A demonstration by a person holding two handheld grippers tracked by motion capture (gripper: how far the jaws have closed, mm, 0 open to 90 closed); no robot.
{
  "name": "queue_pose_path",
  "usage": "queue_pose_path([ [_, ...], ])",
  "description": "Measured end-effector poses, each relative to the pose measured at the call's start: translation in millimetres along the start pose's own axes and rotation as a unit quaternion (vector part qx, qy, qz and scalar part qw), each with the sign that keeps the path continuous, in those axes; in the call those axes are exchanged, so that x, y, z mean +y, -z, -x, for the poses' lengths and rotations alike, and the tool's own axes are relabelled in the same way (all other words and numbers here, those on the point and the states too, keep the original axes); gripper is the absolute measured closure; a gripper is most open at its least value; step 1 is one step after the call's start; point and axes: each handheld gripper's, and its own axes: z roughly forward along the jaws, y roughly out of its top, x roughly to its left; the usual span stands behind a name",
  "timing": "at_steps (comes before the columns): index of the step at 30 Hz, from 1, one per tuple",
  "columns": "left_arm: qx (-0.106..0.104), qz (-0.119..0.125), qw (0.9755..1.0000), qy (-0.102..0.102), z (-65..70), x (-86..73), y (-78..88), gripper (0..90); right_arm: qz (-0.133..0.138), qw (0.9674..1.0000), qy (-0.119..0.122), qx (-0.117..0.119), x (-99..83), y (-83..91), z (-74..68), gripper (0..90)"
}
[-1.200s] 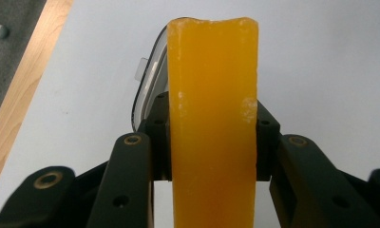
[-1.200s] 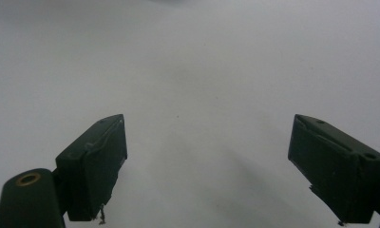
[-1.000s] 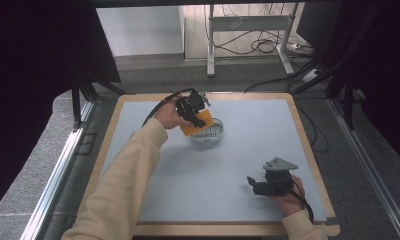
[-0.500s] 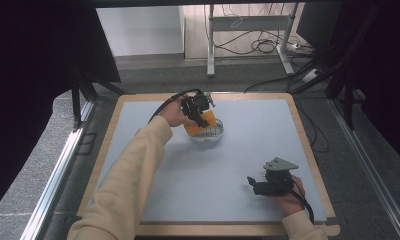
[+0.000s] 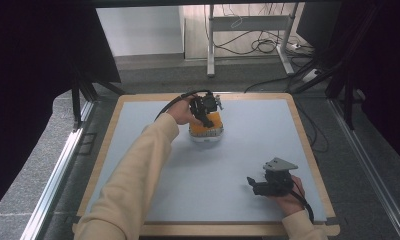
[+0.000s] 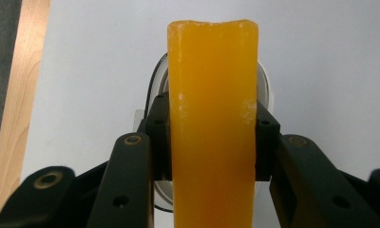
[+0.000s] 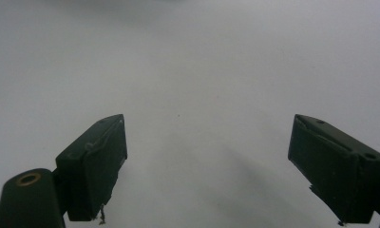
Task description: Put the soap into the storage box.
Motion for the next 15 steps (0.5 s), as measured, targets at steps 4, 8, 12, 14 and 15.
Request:
queue_pose_path([
  [4, -0.003, -0.005, 1.0000, -0.001, -0.6, -0.9, -3.1, 62.0, -0.001, 1.0000, 0.000, 0.001, -0.2, -0.6, 0.3, 12.8],
  [8, -0.011, -0.008, 0.9999, -0.003, 0.1, -2.2, -9.0, 62.0, -0.001, 1.0000, 0.000, 0.000, -0.1, -0.7, -0.1, 12.8],
  [12, -0.011, -0.020, 0.9997, -0.012, 1.4, -0.8, -16.6, 61.9, -0.001, 1.0000, -0.002, -0.002, -0.2, 0.0, 0.9, 12.8],
  [14, -0.006, -0.021, 0.9997, -0.011, 0.5, -0.6, -19.7, 61.9, -0.001, 1.0000, -0.002, -0.003, -0.4, 0.1, 0.8, 12.8],
  [15, -0.004, -0.023, 0.9997, -0.010, 0.4, -0.5, -20.8, 61.8, -0.002, 1.0000, -0.002, -0.002, -0.4, 0.1, 0.6, 12.8],
])
